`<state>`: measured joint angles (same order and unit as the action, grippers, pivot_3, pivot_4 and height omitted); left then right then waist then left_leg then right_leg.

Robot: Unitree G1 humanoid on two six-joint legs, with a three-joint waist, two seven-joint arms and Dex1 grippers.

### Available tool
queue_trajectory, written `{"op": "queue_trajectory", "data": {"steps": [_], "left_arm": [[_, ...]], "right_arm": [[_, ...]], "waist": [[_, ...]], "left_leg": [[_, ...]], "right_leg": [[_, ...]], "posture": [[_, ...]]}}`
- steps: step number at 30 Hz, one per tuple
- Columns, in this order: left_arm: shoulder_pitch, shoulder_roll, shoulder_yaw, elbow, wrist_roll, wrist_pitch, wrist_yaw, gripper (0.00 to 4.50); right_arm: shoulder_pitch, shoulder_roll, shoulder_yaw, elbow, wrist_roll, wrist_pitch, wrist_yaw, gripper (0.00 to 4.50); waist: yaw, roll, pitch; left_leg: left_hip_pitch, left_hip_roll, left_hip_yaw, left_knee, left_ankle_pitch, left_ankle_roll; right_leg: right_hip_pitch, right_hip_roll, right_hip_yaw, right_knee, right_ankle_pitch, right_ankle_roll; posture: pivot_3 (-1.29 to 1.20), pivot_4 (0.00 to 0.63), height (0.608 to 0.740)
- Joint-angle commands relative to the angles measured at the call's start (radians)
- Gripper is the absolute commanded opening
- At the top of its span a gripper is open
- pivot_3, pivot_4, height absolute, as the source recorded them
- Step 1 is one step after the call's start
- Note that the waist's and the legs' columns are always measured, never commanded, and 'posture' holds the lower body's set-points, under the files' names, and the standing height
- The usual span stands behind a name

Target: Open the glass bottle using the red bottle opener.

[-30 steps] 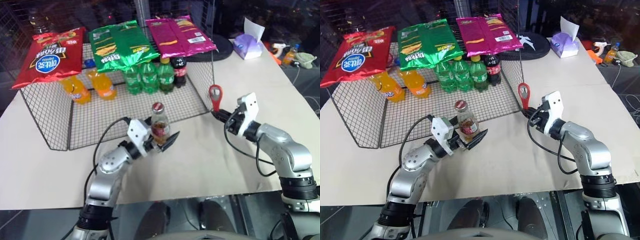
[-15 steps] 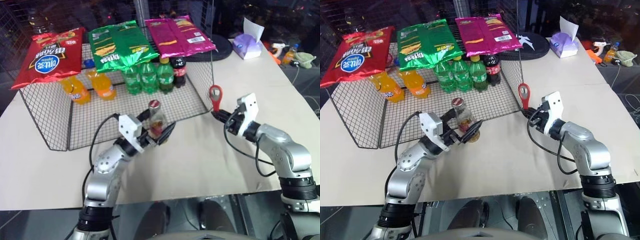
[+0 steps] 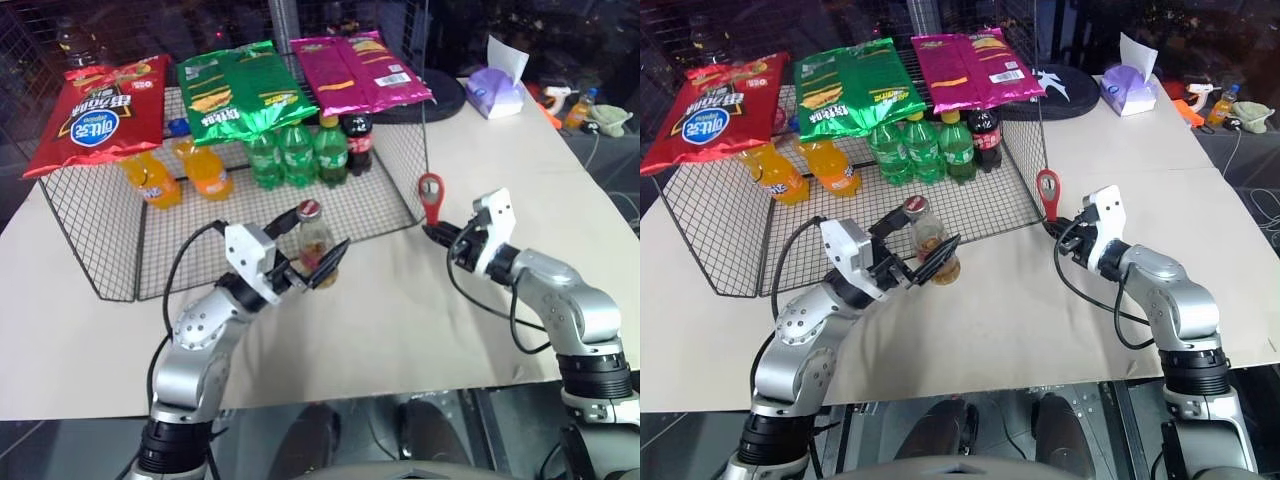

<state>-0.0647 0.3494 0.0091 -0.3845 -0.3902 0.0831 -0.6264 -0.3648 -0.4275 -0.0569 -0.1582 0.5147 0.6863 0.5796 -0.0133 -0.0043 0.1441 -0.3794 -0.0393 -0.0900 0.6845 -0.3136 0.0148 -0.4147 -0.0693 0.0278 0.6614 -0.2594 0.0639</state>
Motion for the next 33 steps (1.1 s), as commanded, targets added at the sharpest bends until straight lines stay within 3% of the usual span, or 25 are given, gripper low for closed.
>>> {"op": "queue_trajectory", "data": {"steps": [1, 8, 9, 10, 14, 17, 26, 33], "left_arm": [[-0.003, -0.001, 0.014, -0.062, -0.01, -0.005, 0.019, 4.47], [0.003, -0.004, -0.001, -0.064, -0.006, -0.007, 0.028, 4.47], [0.002, -0.005, -0.002, -0.062, -0.006, -0.007, 0.027, 3.97], [0.002, -0.005, -0.003, -0.061, -0.007, -0.008, 0.026, 3.79], [0.0, -0.006, -0.008, -0.058, -0.01, -0.007, 0.024, 1.81], [-0.002, -0.008, -0.009, -0.056, -0.01, -0.006, 0.024, 0.97], [0.011, -0.002, -0.002, -0.051, -0.009, -0.008, 0.023, 0.96], [0.008, 0.0, 0.007, -0.045, -0.011, -0.003, 0.026, 0.96]], "right_arm": [[-0.018, 0.0, -0.011, -0.018, 0.002, -0.02, 0.007, 0.0], [-0.027, 0.006, -0.005, -0.018, 0.003, -0.016, 0.006, 0.0], [-0.028, 0.007, -0.005, -0.019, 0.003, -0.015, 0.006, 0.0], [-0.028, 0.006, -0.005, -0.02, 0.003, -0.016, 0.006, 0.0], [-0.029, 0.004, -0.004, -0.022, 0.001, -0.016, 0.008, 0.0], [-0.036, 0.006, 0.0, -0.029, -0.001, -0.018, 0.006, 0.0], [-0.074, 0.003, 0.089, -0.138, -0.054, -0.062, 0.013, 0.0], [-0.083, -0.014, 0.322, -0.168, -0.507, -0.517, -0.102, 0.0]], "waist": [[0.0, 0.0, 0.0], [0.0, 0.0, 0.0], [0.0, 0.0, 0.0], [0.0, 0.0, 0.0], [0.001, 0.0, 0.0], [0.001, 0.001, 0.0], [0.001, 0.001, 0.0], [0.001, 0.001, -0.001]], "left_leg": [[0.0, 0.0, 0.0, 0.0, 0.0, 0.0], [0.0, 0.0, 0.0, 0.0, 0.0, 0.0], [0.0, 0.0, 0.0, 0.0, 0.0, 0.0], [0.0, 0.0, 0.0, 0.0, 0.0, 0.0], [0.0, 0.0, 0.0, 0.0, 0.0, 0.0], [0.001, 0.0, 0.0, 0.0, 0.0, 0.0], [0.001, 0.0, 0.0, 0.0, 0.0, 0.0], [0.001, 0.0, 0.0, 0.0, 0.0, 0.0]], "right_leg": [[0.0, 0.0, 0.0, 0.0, 0.0, 0.0], [0.0, 0.0, 0.0, 0.0, 0.0, 0.0], [0.0, 0.0, 0.0, 0.0, 0.0, 0.0], [0.0, 0.0, 0.0, 0.0, 0.0, 0.0], [0.0, 0.0, 0.0, 0.0, 0.0, 0.0], [0.001, 0.0, 0.0, 0.0, 0.0, 0.0], [0.001, 0.0, 0.0, 0.0, 0.0, 0.0], [0.0, 0.0, 0.0, 0.0, 0.0, 0.0]], "posture": [[0.0, 0.15, 0.74], [0.0, 0.15, 0.74], [0.0, 0.15, 0.74], [0.0, 0.15, 0.74], [0.0, 0.15, 0.74], [0.0, 0.15, 0.74], [0.0, 0.15, 0.74], [0.0, 0.15, 0.74]]}}
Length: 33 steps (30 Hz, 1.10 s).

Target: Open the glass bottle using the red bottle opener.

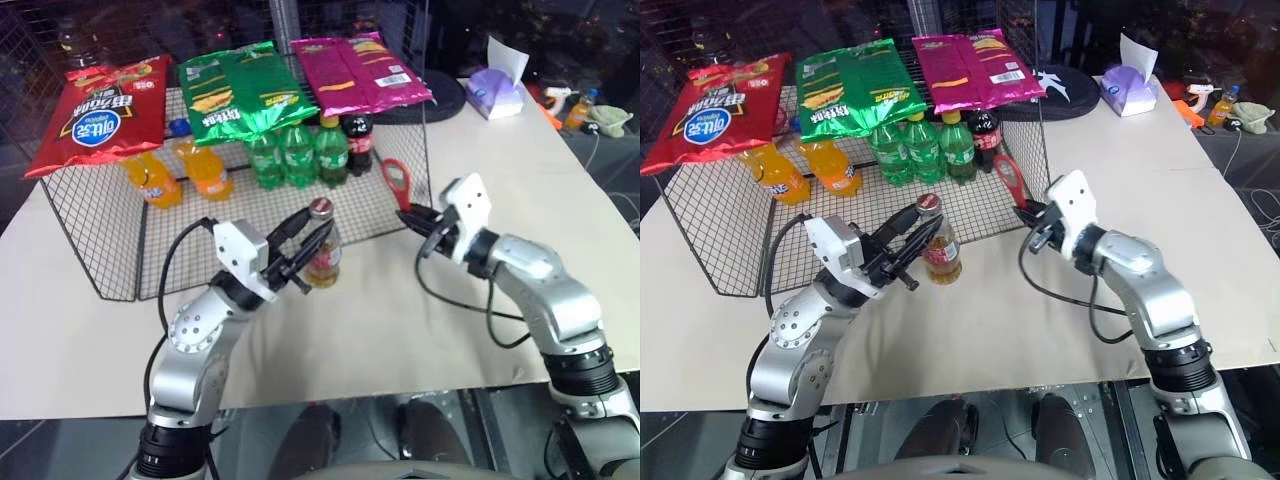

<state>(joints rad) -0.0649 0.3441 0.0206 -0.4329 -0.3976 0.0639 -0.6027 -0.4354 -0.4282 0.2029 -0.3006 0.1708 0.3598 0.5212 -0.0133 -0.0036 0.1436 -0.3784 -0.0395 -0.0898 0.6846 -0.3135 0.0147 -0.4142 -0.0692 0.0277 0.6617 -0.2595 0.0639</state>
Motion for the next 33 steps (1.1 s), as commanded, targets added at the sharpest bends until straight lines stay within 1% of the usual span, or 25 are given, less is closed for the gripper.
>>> {"op": "queue_trajectory", "data": {"steps": [1, 3, 5, 9, 11, 16, 23, 28, 33], "left_arm": [[0.006, 0.004, -0.005, 0.006, -0.003, 0.017, 0.002, 0.96], [0.003, 0.0, -0.01, 0.012, 0.002, 0.017, 0.005, 0.96], [0.001, -0.01, -0.012, 0.017, 0.0, 0.019, 0.012, 0.96], [-0.005, -0.028, -0.007, 0.019, -0.006, 0.024, 0.028, 0.96], [-0.009, -0.03, -0.005, 0.024, -0.007, 0.027, 0.028, 0.96], [-0.013, -0.04, -0.01, 0.023, -0.015, 0.036, 0.028, 0.96], [-0.013, -0.045, -0.016, 0.018, -0.013, 0.043, 0.036, 0.96], [-0.017, -0.045, -0.021, 0.018, -0.01, 0.048, 0.036, 0.96], [-0.021, -0.041, -0.02, 0.024, -0.007, 0.048, 0.033, 0.96]], "right_arm": [[-0.014, -0.016, 0.087, -0.004, -0.223, -0.243, -0.063, 0.0], [-0.03, -0.026, 0.135, 0.035, -0.344, -0.353, -0.098, 0.0], [-0.038, -0.012, 0.153, 0.065, -0.41, -0.436, -0.137, 0.0], [-0.029, 0.006, 0.187, 0.129, -0.495, -0.549, -0.17, 0.0], [-0.04, 0.036, 0.197, 0.163, -0.531, -0.584, -0.2, 0.0], [-0.057, 0.085, 0.224, 0.247, -0.579, -0.645, -0.233, 0.0], [-0.078, 0.123, 0.25, 0.366, -0.631, -0.739, -0.262, 0.0], [-0.102, 0.124, 0.266, 0.444, -0.688, -0.815, -0.292, 0.0], [-0.132, 0.109, 0.253, 0.468, -0.74, -0.868, -0.335, 0.0]], "waist": [[0.001, 0.0, 0.0], [0.001, 0.0, 0.0], [0.0, 0.0, 0.0], [0.0, 0.0, 0.0], [0.001, 0.0, 0.0], [-0.002, 0.0, 0.0], [-0.002, 0.0, 0.0], [-0.002, 0.0, 0.0], [-0.002, 0.0, -0.001]], "left_leg": [[0.0, 0.0, 0.0, 0.0, 0.0, 0.0], [0.0, 0.0, 0.0, 0.0, 0.0, 0.0], [0.0, 0.0, 0.0, 0.0, 0.0, 0.0], [0.0, 0.0, 0.0, 0.0, 0.0, 0.0], [0.0, 0.0, 0.0, 0.001, 0.0, -0.001], [0.001, 0.0, 0.0, 0.0, 0.0, -0.001], [0.002, 0.0, 0.001, 0.0, 0.0, -0.001], [0.003, 0.0, 0.001, 0.0, 0.0, -0.001], [0.004, 0.0, 0.001, 0.0, 0.0, -0.001]], "right_leg": [[0.0, 0.0, 0.0, 0.0, 0.0, 0.0], [0.0, 0.0, 0.0, 0.0, 0.0, 0.0], [0.0, 0.0, 0.0, 0.0, 0.0, 0.0], [0.0, 0.0, 0.0, 0.0, 0.0, 0.0], [0.0, 0.0, 0.0, 0.0, 0.0, 0.0], [0.001, 0.001, 0.0, 0.0, 0.0, 0.0], [0.001, 0.001, 0.001, 0.001, 0.0, 0.0], [0.002, 0.001, 0.001, 0.0, 0.0, 0.0], [0.003, 0.001, 0.001, 0.001, 0.0, 0.0]], "posture": [[0.0, 0.15, 0.74], [0.0, 0.15, 0.74], [0.0, 0.15, 0.74], [0.0, 0.15, 0.74], [0.0, 0.15, 0.74], [0.0, 0.15, 0.74], [0.0, 0.15, 0.74], [0.0, 0.15, 0.74], [0.0, 0.15, 0.74]]}}
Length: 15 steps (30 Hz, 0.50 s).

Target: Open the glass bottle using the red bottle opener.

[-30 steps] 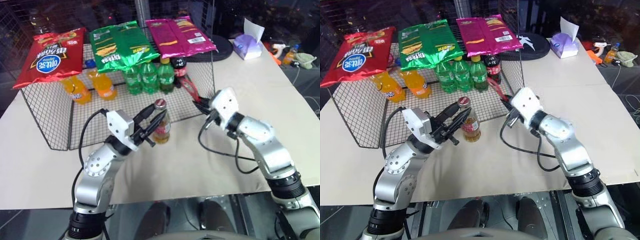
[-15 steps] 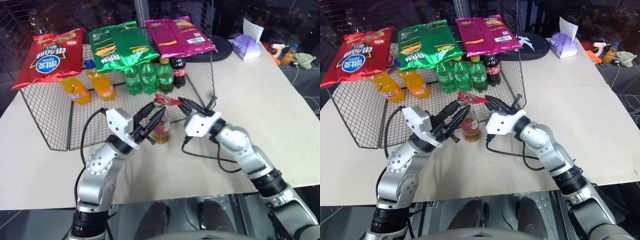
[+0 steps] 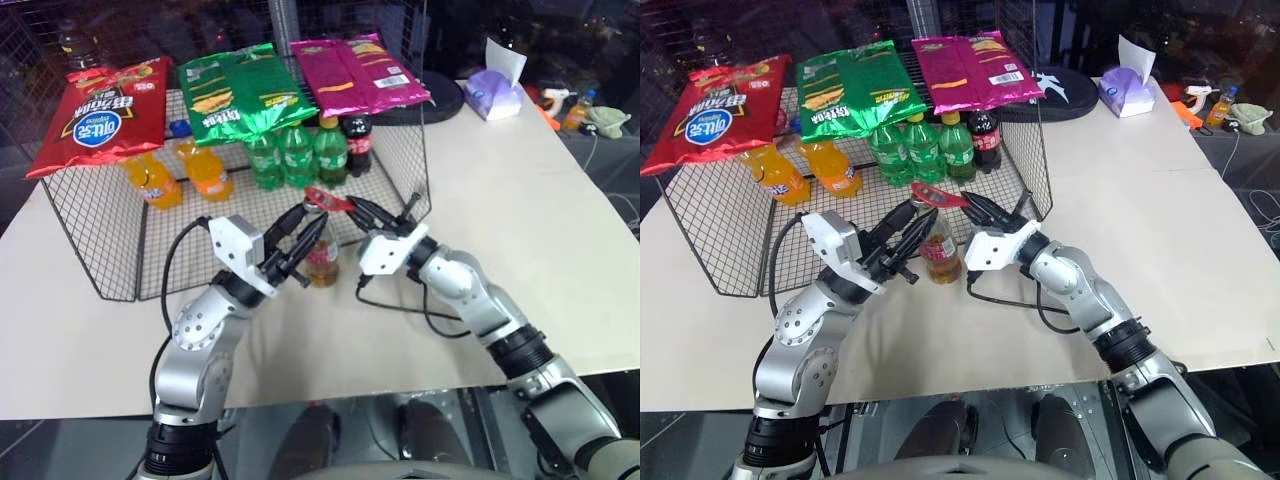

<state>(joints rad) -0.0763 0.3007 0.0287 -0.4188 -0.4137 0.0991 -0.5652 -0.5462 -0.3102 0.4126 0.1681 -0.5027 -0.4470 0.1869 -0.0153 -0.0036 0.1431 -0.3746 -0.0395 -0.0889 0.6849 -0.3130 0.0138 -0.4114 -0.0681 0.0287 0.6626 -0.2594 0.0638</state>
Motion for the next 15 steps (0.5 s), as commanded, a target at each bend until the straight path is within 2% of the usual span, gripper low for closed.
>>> {"op": "queue_trajectory", "data": {"steps": [1, 15], "left_arm": [[-0.01, 0.003, -0.028, 0.01, 0.009, 0.013, -0.005, 0.96], [-0.003, -0.004, -0.04, 0.016, 0.018, 0.012, -0.005, 0.96]], "right_arm": [[-0.033, -0.018, 0.041, 0.001, -0.082, -0.076, -0.01, 0.0], [-0.149, -0.087, -0.027, 0.052, -0.112, -0.138, -0.048, 0.0]], "waist": [[0.0, 0.0, 0.0], [0.0, 0.0, 0.0]], "left_leg": [[0.0, 0.0, 0.0, 0.0, 0.0, 0.0], [0.0, 0.0, 0.0, 0.0, 0.0, 0.0]], "right_leg": [[0.0, 0.0, 0.0, 0.0, 0.0, 0.0], [0.0, 0.0, 0.001, 0.0, 0.0, 0.0]], "posture": [[0.0, 0.15, 0.74], [0.0, 0.15, 0.74]]}}
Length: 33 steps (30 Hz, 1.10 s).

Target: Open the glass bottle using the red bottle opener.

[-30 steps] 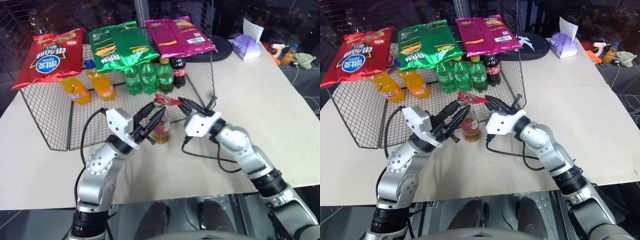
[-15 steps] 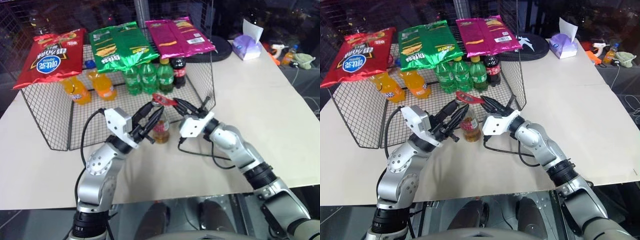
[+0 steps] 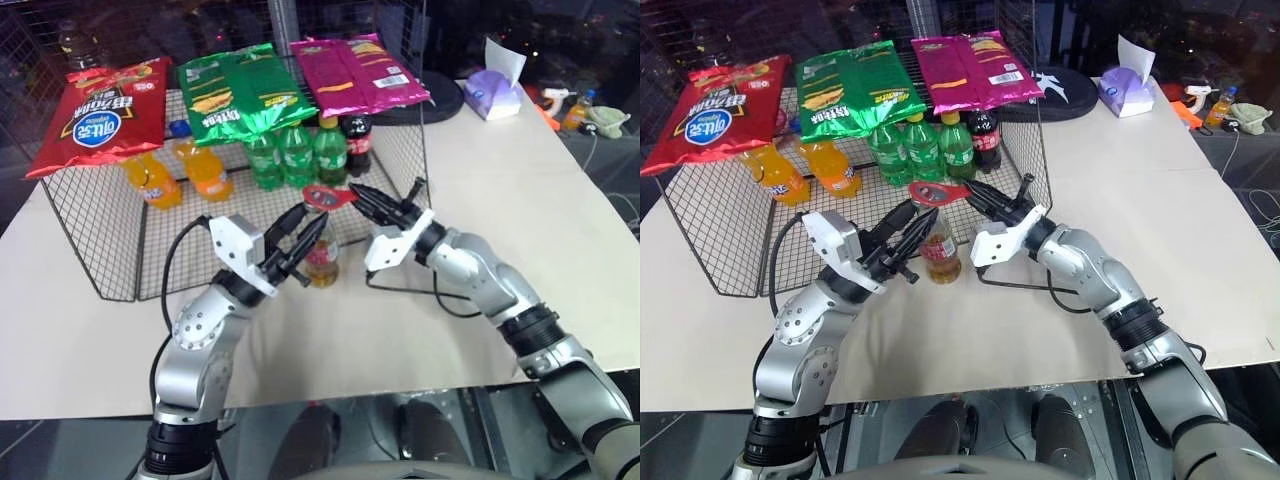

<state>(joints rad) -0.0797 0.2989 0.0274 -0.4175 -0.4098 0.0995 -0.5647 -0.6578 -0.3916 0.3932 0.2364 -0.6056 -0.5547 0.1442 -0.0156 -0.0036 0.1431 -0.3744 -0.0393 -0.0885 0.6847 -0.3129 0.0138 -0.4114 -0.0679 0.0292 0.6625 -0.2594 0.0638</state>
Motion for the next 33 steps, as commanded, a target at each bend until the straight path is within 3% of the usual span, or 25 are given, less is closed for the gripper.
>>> {"op": "queue_trajectory", "data": {"steps": [1, 33], "left_arm": [[0.002, -0.002, -0.039, 0.015, 0.015, 0.011, -0.006, 0.96], [0.016, -0.015, -0.045, 0.031, 0.025, -0.002, -0.009, 0.96]], "right_arm": [[-0.044, -0.008, -0.012, -0.012, -0.007, -0.032, -0.005, 0.0], [-0.114, -0.044, -0.069, 0.01, -0.041, -0.041, -0.083, 0.0]], "waist": [[0.0, 0.0, 0.0], [0.002, 0.0, 0.0]], "left_leg": [[0.0, 0.0, 0.0, 0.0, 0.0, 0.0], [0.0, 0.0, 0.0, 0.0, 0.0, 0.0]], "right_leg": [[0.0, 0.0, 0.0, 0.0, 0.0, 0.0], [0.0, 0.0, 0.0, 0.0, 0.0, 0.0]], "posture": [[0.0, 0.15, 0.74], [0.0, 0.15, 0.74]]}}
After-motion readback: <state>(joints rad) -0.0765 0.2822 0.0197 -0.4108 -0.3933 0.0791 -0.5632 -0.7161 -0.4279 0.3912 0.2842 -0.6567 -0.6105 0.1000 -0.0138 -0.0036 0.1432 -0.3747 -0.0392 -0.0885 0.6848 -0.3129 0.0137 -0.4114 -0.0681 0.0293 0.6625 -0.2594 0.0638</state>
